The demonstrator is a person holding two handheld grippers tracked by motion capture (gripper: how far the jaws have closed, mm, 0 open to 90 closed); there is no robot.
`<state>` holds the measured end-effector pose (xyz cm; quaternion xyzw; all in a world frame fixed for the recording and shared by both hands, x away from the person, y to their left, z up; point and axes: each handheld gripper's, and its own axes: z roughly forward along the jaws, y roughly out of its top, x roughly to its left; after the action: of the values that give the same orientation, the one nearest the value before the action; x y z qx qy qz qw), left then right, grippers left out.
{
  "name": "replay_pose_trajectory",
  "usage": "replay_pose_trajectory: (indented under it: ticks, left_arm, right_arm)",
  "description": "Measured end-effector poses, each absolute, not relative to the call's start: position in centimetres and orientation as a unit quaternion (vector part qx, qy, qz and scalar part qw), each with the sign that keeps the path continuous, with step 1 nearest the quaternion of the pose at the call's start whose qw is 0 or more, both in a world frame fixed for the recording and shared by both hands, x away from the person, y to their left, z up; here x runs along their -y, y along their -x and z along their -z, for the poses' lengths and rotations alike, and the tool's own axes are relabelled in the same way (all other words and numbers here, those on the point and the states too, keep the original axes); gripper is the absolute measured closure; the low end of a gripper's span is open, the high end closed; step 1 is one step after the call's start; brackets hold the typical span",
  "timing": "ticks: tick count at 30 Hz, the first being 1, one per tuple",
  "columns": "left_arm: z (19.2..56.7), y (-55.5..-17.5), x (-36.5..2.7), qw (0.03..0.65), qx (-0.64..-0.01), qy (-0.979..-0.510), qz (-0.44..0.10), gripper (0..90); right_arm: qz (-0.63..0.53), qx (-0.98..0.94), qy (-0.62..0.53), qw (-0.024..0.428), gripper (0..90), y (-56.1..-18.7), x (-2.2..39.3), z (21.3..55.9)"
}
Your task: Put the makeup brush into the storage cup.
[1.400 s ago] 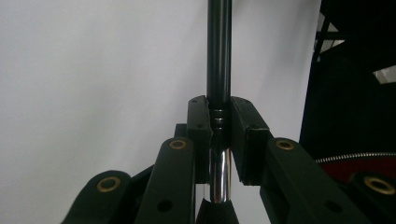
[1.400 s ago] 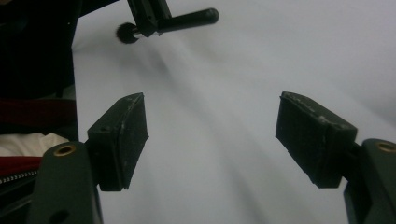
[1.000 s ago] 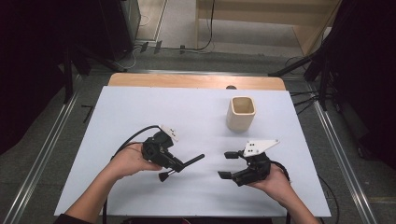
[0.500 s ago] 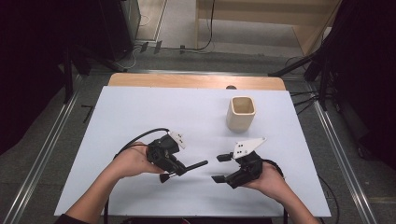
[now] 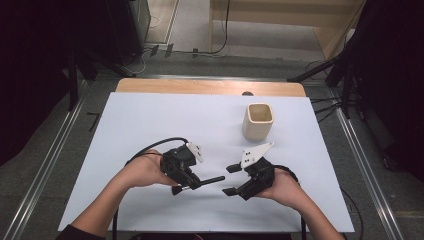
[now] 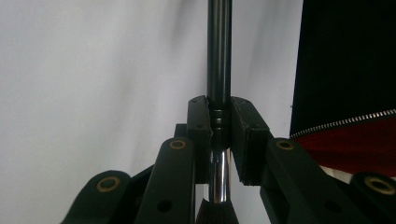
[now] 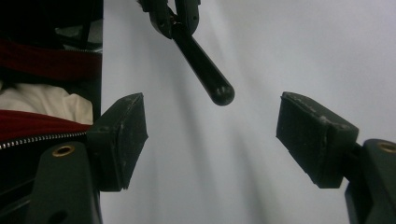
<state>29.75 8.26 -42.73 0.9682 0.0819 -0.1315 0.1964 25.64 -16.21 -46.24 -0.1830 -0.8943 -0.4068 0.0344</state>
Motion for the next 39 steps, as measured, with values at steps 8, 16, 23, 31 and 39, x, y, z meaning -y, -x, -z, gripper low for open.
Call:
replay_pose_trajectory:
  ticks: [8,16,23,31,39]
  left_arm:
    - [42.8,-30.4,-7.7,0.189,-0.069,-0.969,0.145,79.3]
    - [42.7,-30.0,-7.0,0.164,-0.041,-0.977,0.128,79.2]
    - [42.8,-29.7,-6.3,0.144,-0.014,-0.982,0.123,79.3]
    - [42.8,-29.4,-5.7,0.135,0.003,-0.983,0.121,79.3]
    - [42.7,-29.3,-5.2,0.138,0.012,-0.984,0.114,79.3]
  right_arm:
    - [0.391,0.904,0.169,0.034,25.9,-25.8,15.6,46.3]
    - [0.376,0.912,0.162,0.039,30.5,-25.9,14.7,46.6]
    - [0.366,0.916,0.155,0.049,36.9,-26.0,13.7,47.0]
    - [0.359,0.919,0.151,0.059,44.5,-26.1,13.0,47.3]
    - [0.364,0.916,0.151,0.07,65.8,-26.4,12.7,47.5]
